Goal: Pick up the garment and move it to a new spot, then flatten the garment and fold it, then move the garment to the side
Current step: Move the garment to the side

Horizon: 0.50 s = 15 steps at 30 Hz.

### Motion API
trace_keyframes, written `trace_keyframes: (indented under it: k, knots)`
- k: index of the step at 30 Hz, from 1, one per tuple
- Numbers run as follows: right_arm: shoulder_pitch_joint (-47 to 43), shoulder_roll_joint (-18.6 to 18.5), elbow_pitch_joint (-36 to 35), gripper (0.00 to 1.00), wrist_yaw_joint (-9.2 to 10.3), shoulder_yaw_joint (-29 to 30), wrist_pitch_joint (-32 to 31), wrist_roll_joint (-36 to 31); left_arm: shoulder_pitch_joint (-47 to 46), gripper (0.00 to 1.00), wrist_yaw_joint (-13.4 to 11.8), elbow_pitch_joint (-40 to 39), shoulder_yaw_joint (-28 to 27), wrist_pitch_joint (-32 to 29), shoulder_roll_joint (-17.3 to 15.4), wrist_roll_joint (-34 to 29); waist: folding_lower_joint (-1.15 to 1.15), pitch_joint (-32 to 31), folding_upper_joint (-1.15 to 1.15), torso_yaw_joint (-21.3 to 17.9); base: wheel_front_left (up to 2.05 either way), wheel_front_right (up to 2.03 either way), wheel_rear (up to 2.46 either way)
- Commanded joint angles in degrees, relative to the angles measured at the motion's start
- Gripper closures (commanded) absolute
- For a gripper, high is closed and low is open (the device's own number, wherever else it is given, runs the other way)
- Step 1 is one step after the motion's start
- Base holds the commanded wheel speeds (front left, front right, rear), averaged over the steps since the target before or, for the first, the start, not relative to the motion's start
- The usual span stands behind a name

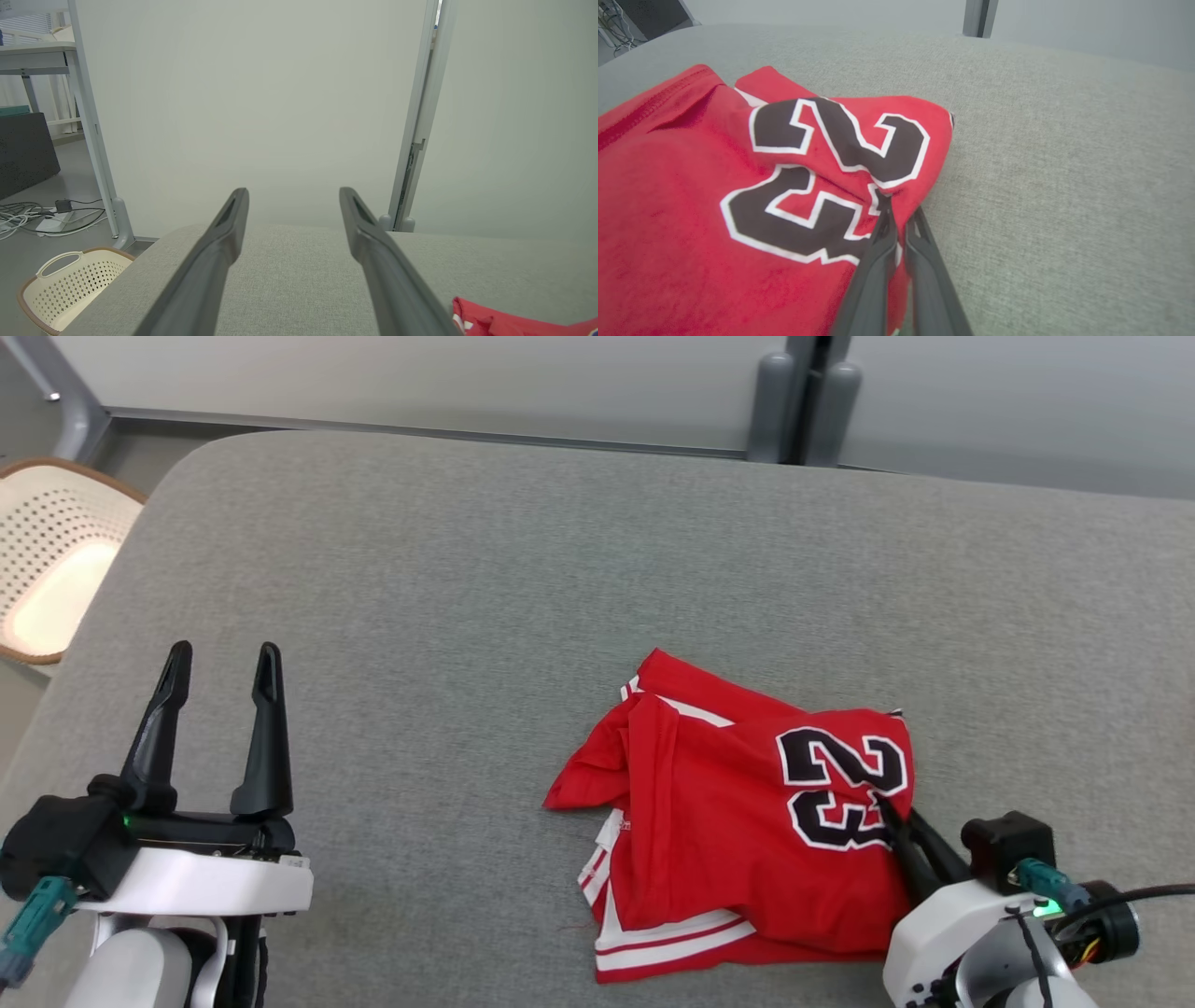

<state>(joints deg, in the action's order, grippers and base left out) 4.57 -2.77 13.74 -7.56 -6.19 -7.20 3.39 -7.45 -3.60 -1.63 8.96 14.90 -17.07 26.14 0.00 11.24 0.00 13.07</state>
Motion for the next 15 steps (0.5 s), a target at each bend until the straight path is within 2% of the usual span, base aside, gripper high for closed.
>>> trace_keyframes:
  k: [1,8,15]
  knots:
    - [-0.5,-0.5,-1.8,1.00,0.15,0.8,-0.4,-1.0,0.3,0.00,0.0,-0.7,-0.6,0.3,-0.1,-0.8,0.00,0.2,0.00,-1.3,0.00,0.00,0.00]
    - [-1.3,-3.0,-8.4,1.00,0.14,3.0,-3.6,-2.9,1.0,0.00,1.1,-3.9,-1.8,0.3,0.0,-2.1,0.00,2.2,0.00,-9.0,0.00,0.00,0.00]
    - [2.6,-7.1,-10.5,1.00,0.14,0.9,-3.9,-2.1,-0.3,0.00,2.8,-6.7,-1.5,0.2,-1.1,-3.1,0.00,6.2,0.00,-18.9,0.00,0.00,0.00]
